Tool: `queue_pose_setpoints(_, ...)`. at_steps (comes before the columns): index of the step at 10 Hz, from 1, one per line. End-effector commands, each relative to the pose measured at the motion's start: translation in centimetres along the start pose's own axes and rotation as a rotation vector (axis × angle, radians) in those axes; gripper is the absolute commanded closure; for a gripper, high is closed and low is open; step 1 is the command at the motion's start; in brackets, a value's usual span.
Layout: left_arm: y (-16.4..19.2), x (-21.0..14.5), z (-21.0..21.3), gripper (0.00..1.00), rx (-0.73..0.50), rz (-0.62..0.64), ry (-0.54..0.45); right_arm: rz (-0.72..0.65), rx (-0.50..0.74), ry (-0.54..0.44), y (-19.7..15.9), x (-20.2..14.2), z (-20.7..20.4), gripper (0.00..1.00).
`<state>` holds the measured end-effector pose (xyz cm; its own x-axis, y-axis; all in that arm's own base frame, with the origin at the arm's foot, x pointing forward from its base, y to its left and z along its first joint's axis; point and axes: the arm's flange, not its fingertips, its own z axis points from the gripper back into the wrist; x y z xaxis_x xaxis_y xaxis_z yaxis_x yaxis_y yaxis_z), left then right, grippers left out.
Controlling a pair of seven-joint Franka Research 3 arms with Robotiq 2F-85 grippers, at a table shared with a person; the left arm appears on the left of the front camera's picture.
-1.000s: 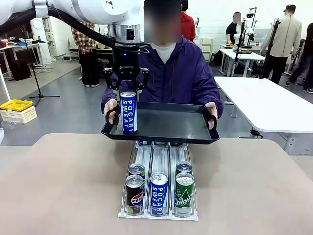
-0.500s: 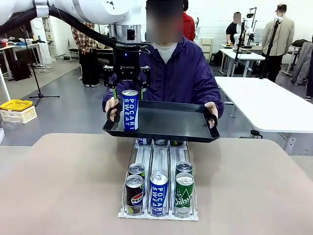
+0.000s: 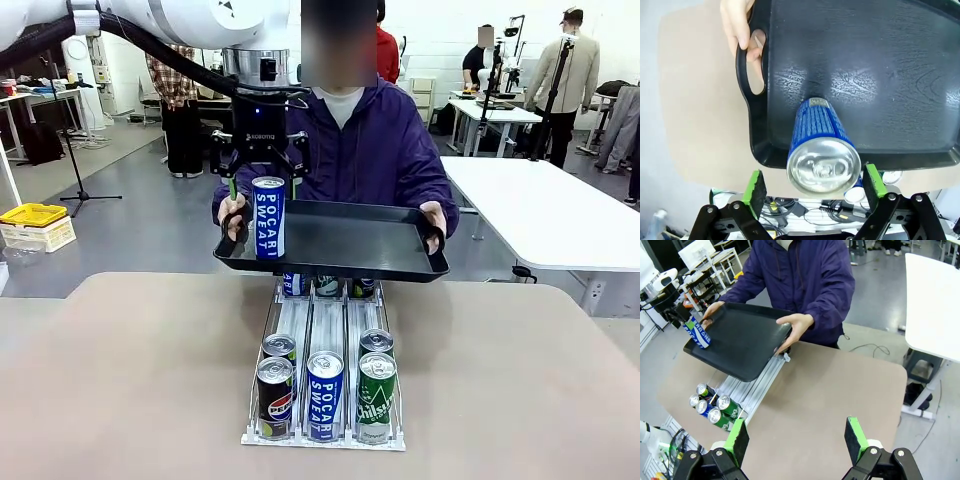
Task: Retrieve and hand over the desired beverage to the person.
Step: Place the picked can on the Handle tray extended by the person.
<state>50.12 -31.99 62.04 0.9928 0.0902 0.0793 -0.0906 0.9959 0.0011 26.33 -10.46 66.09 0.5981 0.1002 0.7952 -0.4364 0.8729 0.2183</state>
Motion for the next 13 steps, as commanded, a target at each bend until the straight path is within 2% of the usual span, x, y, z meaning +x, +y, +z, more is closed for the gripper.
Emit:
queue_pose_setpoints(1, 0.9, -1.5, 1.3, 0.00, 0.030, -0.053, -0.041, 0.002, 0.012, 0.000, 0.0, 0.0, -0.2, 0.00)
queue_pose_setpoints(4, 2.9, -8.5, 3.6, 0.00, -0.024, -0.171, -0.081, 0.002, 0.012, 0.000, 0.0, 0.0, -0.2, 0.00)
queue_pose_setpoints(8, 4.9, -15.8, 3.8, 0.00, -0.057, -0.292, -0.149, 0.002, 0.012, 0.000, 0.0, 0.0, -0.2, 0.00)
queue_pose_setpoints(10, 5.4, -16.8, 3.9, 0.00, -0.078, -0.284, -0.159, 0.002, 0.012, 0.000, 0.0, 0.0, -0.2, 0.00)
queue_pose_setpoints(11, 3.8, -16.1, 4.9, 0.00, -0.028, -0.271, -0.137, 0.002, 0.012, 0.000, 0.0, 0.0, -0.2, 0.00)
queue_pose_setpoints(13, 3.8, -16.1, 4.9, 0.00, -0.028, -0.271, -0.137, 0.002, 0.012, 0.000, 0.0, 0.0, -0.2, 0.00)
